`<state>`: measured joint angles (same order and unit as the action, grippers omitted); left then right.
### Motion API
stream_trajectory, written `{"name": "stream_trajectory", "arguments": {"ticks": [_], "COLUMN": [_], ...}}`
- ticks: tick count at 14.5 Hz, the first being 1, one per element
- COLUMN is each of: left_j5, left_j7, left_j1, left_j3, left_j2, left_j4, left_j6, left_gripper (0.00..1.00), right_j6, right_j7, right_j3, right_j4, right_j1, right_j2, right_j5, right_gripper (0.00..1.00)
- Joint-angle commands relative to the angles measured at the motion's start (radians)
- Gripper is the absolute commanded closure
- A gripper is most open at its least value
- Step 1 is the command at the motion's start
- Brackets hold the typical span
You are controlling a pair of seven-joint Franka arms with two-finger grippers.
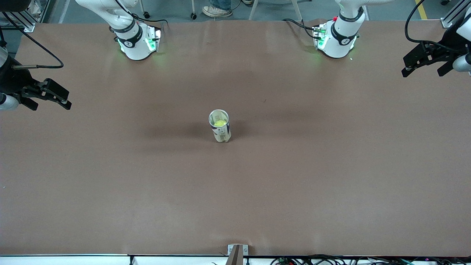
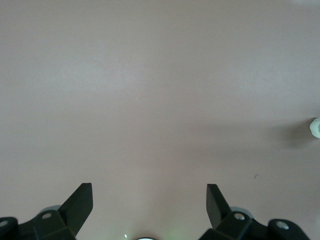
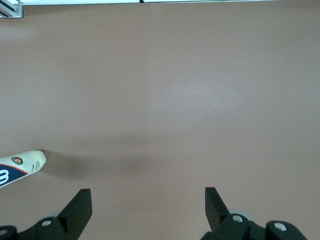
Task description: Insert tennis ball vertically with right arm
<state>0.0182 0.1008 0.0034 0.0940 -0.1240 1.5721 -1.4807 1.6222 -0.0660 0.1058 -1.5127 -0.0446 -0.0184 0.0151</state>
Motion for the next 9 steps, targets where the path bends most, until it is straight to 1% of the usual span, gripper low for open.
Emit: {"name": "stream_trajectory", "arguments": {"ticks": [1,9], "left_j5": [-0.018,-0.018], "left_j7": [-0.027,-0.047], "left_j1": [0.001,0.001], "left_j3": [0.003,0.003], "left_j2": [-0.013,-0.014], "left_j4": [0.003,0.006], "left_j6": [0.017,0.045], "left_gripper": [0.0,0.0], "right_j6": [-0.002,0.002], "right_j7": [0.011,0.002], "right_j3": [0.008,0.008], "right_j4": [-0.003,-0.003], "right_j1": [-0.011,-0.004], "right_j2": [0.005,-0.002], "right_j5": [-0.03,-0.034], "right_gripper": [0.0,0.0]}}
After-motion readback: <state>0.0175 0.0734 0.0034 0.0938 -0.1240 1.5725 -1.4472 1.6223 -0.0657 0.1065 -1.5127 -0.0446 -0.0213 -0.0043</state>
